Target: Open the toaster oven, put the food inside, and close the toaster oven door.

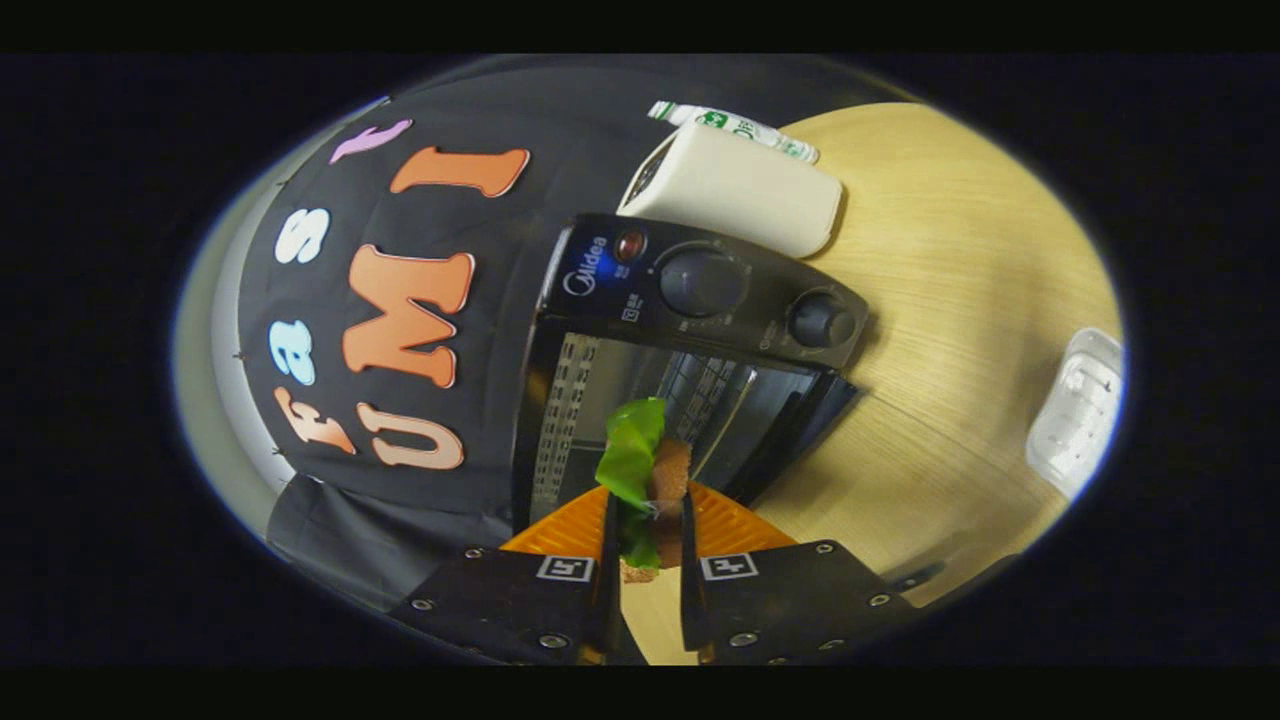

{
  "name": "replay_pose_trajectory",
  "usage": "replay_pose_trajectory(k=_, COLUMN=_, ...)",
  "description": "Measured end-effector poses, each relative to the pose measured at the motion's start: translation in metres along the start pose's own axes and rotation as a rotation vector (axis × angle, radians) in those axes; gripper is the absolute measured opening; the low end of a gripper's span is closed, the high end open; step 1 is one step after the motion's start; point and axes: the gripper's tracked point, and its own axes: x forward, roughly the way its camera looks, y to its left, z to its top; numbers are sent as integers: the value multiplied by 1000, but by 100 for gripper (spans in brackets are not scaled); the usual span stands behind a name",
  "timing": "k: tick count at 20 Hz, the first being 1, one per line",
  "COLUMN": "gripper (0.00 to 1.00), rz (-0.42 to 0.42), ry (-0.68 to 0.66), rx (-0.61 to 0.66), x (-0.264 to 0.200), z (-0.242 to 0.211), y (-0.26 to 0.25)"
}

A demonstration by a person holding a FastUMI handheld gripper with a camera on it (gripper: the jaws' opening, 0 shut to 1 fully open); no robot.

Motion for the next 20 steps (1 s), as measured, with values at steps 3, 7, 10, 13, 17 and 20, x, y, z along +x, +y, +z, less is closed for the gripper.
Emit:
replay_pose_trajectory(k=3, gripper=25, rz=-17, ry=-8, rx=45, x=27, z=-6, y=-3)
replay_pose_trajectory(k=7, gripper=25, rz=-42, ry=-16, rx=50, x=41, z=-11, y=1)
replay_pose_trajectory(k=10, gripper=30, rz=-70, ry=-14, rx=53, x=39, z=-10, y=3)
replay_pose_trajectory(k=13, gripper=38, rz=-98, ry=10, rx=70, x=39, z=-15, y=4)
replay_pose_trajectory(k=17, gripper=50, rz=-123, ry=18, rx=39, x=33, z=-16, y=8)
replay_pose_trajectory(k=20, gripper=64, rz=-146, ry=35, rx=39, x=34, z=-19, y=2)
